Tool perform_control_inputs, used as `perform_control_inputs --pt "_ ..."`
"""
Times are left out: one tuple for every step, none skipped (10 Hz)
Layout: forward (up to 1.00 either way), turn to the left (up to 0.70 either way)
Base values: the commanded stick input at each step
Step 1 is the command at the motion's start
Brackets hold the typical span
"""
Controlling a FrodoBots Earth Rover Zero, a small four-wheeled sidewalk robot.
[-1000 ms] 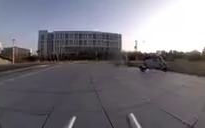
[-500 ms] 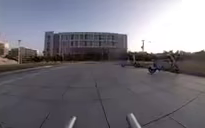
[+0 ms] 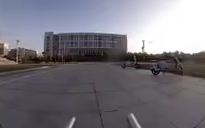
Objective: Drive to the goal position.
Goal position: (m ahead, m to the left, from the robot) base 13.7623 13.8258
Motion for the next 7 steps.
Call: perform_control_inputs --pt "0.70 0.14" --pt "0.70 0.14" --pt "0.70 0.14" --pt "0.70 0.14" --pt "0.70 0.14" --pt "0.70 0.14" --pt "0.70 0.14"
